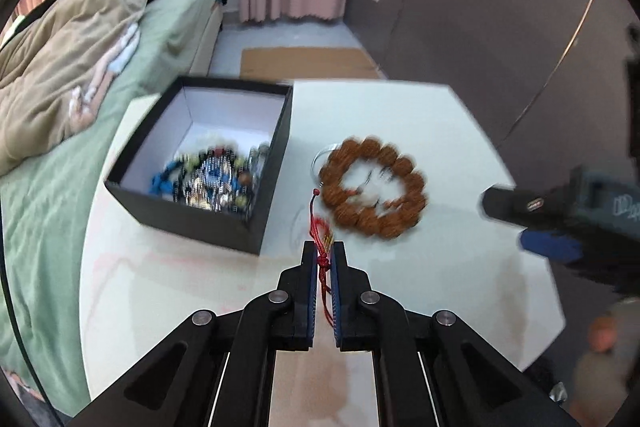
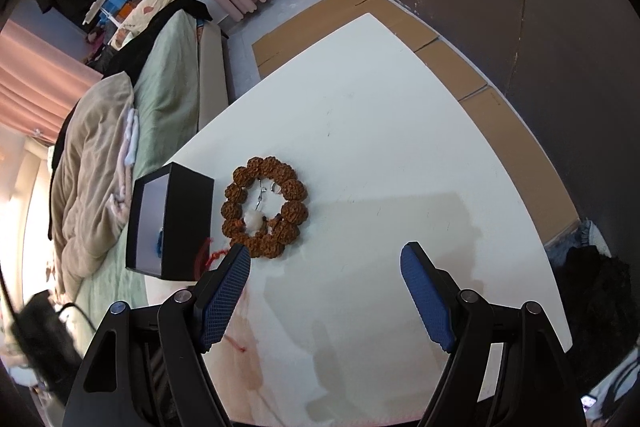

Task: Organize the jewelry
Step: 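Reach the left gripper to the red string bracelet and close on it, then lift the red string bracelet into the black box and open the left gripper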

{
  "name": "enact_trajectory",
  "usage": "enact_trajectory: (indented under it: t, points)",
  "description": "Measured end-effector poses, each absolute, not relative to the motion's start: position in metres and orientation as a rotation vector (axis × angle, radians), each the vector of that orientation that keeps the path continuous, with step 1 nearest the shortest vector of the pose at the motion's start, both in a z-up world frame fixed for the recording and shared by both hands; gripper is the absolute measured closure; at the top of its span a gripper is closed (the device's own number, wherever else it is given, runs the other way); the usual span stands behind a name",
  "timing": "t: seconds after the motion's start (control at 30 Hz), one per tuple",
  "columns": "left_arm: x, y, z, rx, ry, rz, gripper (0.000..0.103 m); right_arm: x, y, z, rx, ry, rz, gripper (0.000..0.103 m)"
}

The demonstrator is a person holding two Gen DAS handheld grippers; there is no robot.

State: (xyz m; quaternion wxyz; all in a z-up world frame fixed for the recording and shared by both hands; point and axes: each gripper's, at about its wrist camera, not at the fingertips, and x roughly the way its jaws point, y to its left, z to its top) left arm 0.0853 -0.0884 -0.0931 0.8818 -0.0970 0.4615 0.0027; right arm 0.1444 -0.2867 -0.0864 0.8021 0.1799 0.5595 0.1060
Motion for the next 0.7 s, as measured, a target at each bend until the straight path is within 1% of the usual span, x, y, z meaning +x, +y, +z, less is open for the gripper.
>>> enact_trajectory:
  t: [0.17, 0.43, 0.7]
  points:
    - [0.084, -0.074, -0.07, -0.273, 0.898, -0.023, 0.097, 0.15, -0.284, -0.089, 0.416, 1.208, 0.259, 0.025]
    - [0.088, -0.048, -0.049, -0.331, 0.834, -0.031, 0.097, 0.164, -0.265, -0.099, 0.421, 1.227, 0.328, 0.026]
    - [0.091, -0.019, -0.039, -0.386, 0.795, -0.02, 0.097, 0.178, -0.239, -0.113, 0.318, 1.247, 0.285, 0.039]
